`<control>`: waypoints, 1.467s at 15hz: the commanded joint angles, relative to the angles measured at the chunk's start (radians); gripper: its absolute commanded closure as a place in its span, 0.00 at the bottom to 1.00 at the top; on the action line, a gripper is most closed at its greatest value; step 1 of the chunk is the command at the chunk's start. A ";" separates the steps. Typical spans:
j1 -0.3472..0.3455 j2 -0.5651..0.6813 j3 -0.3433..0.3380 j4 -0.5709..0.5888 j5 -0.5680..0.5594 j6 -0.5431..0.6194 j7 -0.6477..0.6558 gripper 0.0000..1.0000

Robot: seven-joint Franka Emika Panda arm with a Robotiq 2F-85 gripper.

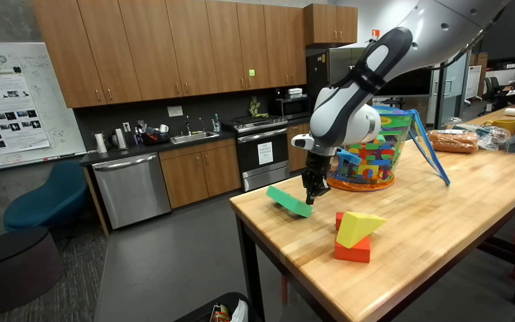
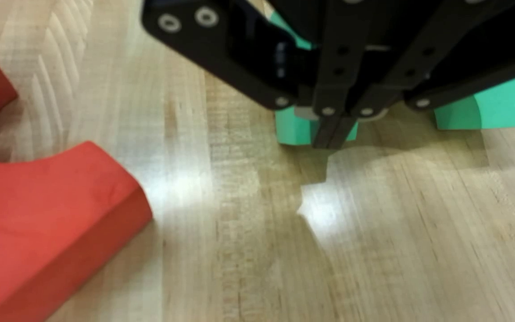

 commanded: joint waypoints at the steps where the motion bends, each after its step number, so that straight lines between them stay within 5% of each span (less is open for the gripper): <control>1: 0.003 0.023 0.003 -0.023 -0.030 0.041 0.042 1.00; 22: -0.018 0.020 0.003 -0.021 -0.012 0.035 0.231 1.00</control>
